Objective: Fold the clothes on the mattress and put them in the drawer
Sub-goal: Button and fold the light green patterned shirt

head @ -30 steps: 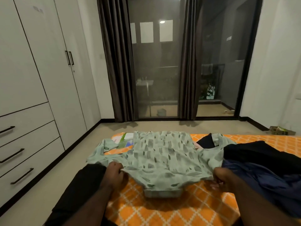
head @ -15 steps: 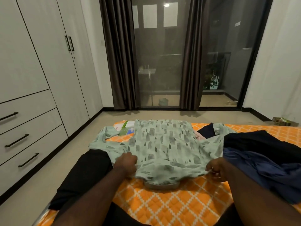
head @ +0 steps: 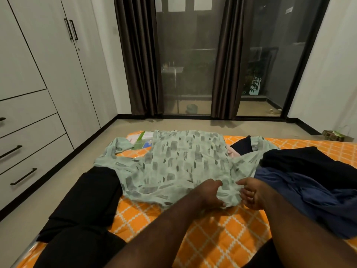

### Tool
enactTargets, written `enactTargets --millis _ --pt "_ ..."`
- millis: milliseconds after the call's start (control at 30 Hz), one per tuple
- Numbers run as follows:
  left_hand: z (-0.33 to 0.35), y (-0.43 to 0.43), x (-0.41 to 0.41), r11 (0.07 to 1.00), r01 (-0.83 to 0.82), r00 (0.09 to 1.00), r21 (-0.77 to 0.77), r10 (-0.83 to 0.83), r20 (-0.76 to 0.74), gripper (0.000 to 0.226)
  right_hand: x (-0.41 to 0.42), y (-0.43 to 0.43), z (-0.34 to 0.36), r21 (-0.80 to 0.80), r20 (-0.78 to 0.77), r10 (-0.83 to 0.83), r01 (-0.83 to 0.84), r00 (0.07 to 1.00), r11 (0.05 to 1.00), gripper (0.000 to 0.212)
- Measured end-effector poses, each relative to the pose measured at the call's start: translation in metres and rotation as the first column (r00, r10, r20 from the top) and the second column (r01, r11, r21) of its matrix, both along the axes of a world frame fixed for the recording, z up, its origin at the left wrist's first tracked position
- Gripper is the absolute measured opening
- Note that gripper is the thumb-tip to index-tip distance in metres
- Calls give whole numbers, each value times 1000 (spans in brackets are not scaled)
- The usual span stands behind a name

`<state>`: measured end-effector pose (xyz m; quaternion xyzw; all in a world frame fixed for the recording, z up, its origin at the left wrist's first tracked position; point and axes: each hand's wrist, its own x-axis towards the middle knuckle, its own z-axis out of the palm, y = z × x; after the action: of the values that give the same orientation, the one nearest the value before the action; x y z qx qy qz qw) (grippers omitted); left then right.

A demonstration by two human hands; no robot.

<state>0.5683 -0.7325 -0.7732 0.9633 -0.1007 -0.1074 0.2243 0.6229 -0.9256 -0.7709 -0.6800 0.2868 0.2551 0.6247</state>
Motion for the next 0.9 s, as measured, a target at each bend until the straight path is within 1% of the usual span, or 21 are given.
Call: enactTargets --millis 100,167,200,233,267,333,367,400,500,600,667,733,800,900 --pt "-17 -14 4 999 -35 999 -26 36 35 72 7 3 -6 -22 6 -1 1 1000 1000 12" --pt "-27 -21 7 998 -51 998 -45 52 37 72 12 7 -5 -36 24 -9 10 1000 999 5" --pt "-30 -23 9 997 -56 998 -49 58 32 72 15 8 -6 -34 37 -20 21 999 999 7" --pt "-35 -27 12 997 -66 997 -45 68 27 74 19 8 -9 -31 47 -30 31 998 999 16" --pt "-37 -30 13 996 -78 997 -41 79 23 75 23 8 -11 -16 56 -40 41 998 999 21" --pt "-39 -35 14 993 -100 994 -62 102 36 80 27 10 -11 49 71 -78 74 994 996 16" --pt "-39 -38 15 989 -113 991 -96 119 58 80 28 13 -9 86 79 -101 95 992 992 14" --pt "-38 -41 15 981 -132 986 -141 144 83 76 29 16 -6 127 96 -126 113 987 985 12" --pt "-31 -49 22 947 -202 959 -251 243 145 49 36 19 -3 230 141 -194 158 971 960 10" --pt "-20 -49 30 922 -243 948 -300 291 127 30 40 16 -1 312 129 -237 187 963 931 13" --pt "-14 -47 34 917 -232 950 -325 285 125 21 39 15 4 389 93 -285 228 954 892 4" --pt "-8 -45 32 916 -197 959 -348 253 124 16 40 15 7 459 88 -337 262 938 849 15" --pt "-1 -41 27 914 -154 973 -375 206 104 15 47 15 10 459 131 -331 238 935 856 28" --pt "4 -30 25 902 -113 985 -417 157 73 29 65 12 3 333 172 -275 207 946 920 37"
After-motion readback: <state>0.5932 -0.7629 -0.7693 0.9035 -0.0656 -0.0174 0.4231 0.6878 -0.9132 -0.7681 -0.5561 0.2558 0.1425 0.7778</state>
